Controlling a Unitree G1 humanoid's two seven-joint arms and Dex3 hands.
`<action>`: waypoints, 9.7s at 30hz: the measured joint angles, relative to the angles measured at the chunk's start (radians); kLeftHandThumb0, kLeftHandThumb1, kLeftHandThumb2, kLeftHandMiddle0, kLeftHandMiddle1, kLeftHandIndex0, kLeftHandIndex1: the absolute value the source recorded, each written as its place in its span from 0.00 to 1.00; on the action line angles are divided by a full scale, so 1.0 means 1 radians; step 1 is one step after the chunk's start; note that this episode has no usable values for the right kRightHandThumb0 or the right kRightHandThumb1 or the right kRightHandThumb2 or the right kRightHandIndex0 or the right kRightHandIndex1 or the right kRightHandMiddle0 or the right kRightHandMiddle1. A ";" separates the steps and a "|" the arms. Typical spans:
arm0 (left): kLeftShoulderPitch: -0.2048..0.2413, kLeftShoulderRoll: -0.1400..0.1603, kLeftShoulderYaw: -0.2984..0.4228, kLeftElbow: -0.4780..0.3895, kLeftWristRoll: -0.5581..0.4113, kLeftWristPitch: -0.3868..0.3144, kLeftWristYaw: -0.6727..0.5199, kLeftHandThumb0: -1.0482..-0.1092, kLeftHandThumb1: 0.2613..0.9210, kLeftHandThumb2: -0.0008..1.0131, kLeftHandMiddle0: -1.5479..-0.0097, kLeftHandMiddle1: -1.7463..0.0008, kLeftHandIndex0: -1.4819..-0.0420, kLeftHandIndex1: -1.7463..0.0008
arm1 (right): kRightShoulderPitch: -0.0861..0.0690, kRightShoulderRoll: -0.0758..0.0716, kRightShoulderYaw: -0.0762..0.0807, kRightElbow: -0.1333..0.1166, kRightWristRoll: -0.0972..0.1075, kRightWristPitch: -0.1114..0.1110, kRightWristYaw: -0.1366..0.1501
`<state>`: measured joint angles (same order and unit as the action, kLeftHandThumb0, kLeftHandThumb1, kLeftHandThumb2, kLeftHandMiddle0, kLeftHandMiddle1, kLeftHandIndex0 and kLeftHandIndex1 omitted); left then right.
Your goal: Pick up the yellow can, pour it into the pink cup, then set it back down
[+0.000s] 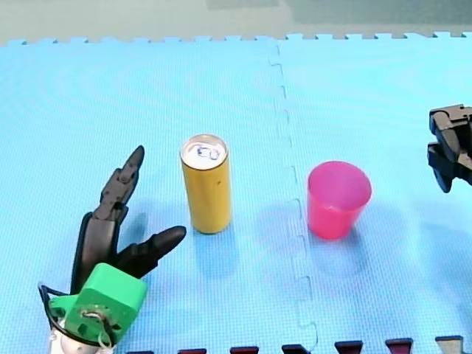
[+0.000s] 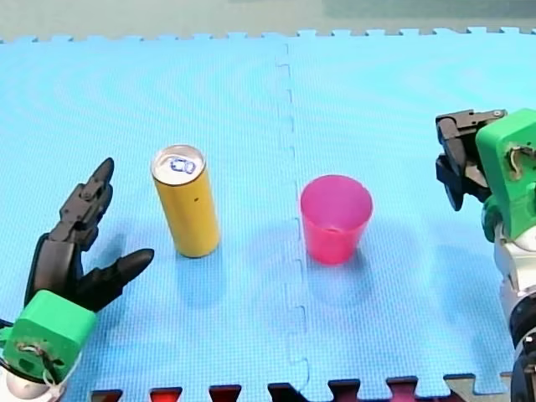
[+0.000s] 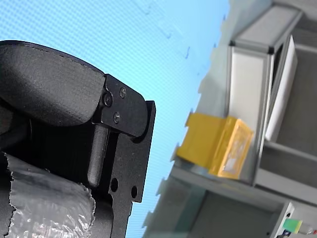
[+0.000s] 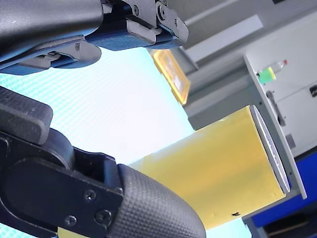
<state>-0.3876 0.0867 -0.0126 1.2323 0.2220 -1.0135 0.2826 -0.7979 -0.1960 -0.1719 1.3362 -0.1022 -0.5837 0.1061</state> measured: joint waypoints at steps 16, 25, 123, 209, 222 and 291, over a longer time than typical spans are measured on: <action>0.001 -0.001 0.006 -0.003 -0.002 0.002 -0.022 0.00 1.00 0.02 0.85 1.00 0.85 1.00 | 0.005 -0.007 0.015 0.003 -0.020 0.000 0.003; 0.002 -0.001 0.008 -0.002 -0.002 0.002 -0.025 0.00 1.00 0.02 0.85 1.00 0.85 1.00 | 0.009 -0.008 0.015 0.005 -0.021 -0.001 0.008; -0.134 -0.082 0.112 0.028 -0.186 0.188 -0.401 0.00 0.84 0.00 0.81 0.99 0.84 1.00 | -0.008 -0.016 -0.019 0.005 0.002 0.039 -0.016; -0.204 -0.087 0.085 0.051 -0.121 0.318 -0.297 0.15 0.77 0.01 0.78 1.00 0.82 1.00 | -0.009 -0.026 -0.002 0.002 -0.008 0.040 -0.026; -0.234 -0.090 0.048 0.055 -0.074 0.380 -0.234 0.15 0.76 0.00 0.75 0.99 0.81 1.00 | -0.009 -0.021 -0.001 0.002 -0.007 0.033 -0.027; -0.329 -0.100 0.006 0.038 0.029 0.492 0.051 0.70 0.75 0.00 0.13 0.99 0.18 1.00 | -0.006 -0.020 0.027 0.001 -0.028 0.022 -0.024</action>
<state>-0.7167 -0.0135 -0.0061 1.2703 0.2506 -0.5215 0.3340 -0.8040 -0.2159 -0.1445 1.3373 -0.1302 -0.5617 0.0825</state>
